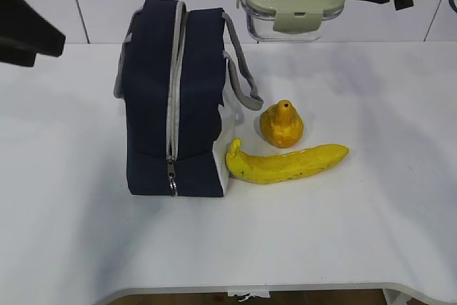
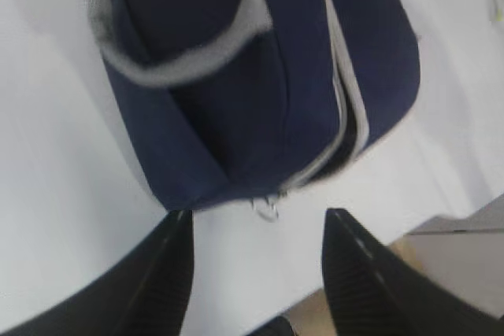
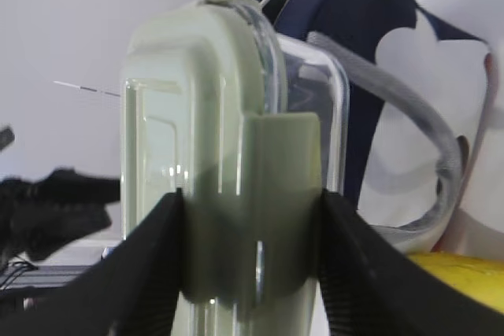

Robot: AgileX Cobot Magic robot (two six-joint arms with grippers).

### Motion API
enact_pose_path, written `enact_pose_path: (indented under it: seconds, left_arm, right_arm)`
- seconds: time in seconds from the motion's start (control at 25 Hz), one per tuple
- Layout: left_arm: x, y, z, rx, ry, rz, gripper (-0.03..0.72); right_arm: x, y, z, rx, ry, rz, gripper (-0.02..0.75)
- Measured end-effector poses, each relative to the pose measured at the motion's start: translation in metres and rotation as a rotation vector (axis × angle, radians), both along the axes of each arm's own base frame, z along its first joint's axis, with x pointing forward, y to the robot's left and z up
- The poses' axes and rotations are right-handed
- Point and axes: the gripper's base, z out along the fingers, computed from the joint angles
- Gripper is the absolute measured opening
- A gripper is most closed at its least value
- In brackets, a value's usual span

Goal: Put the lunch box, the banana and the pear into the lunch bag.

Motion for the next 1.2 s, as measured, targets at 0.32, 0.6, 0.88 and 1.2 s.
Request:
enact_pose_path:
  seconds: [0.32,0.6,0.88,1.2]
  left_arm:
    - [0.071,-0.015,-0.011,-0.047,0.113,-0.079,0.403]
    - [0.101,-0.023,-0.024,-0.085,0.188,-0.135,0.404]
    - [0.112,-0.041,-0.051,-0.082,0.252,-0.194,0.403]
    - [0.12,-0.047,-0.061,-0.077,0.248,-0.205,0.048]
  right_arm:
    - [-0.002,0.027,0.0,0.008,-0.009,0.04,0.372]
    - [0.004,0.041,-0.004,0.086,0.009,0.035,0.372]
    - [0.009,0.051,-0.011,0.109,0.025,0.024,0.372]
    - [0.009,0.06,-0.011,0.107,0.015,0.022,0.372]
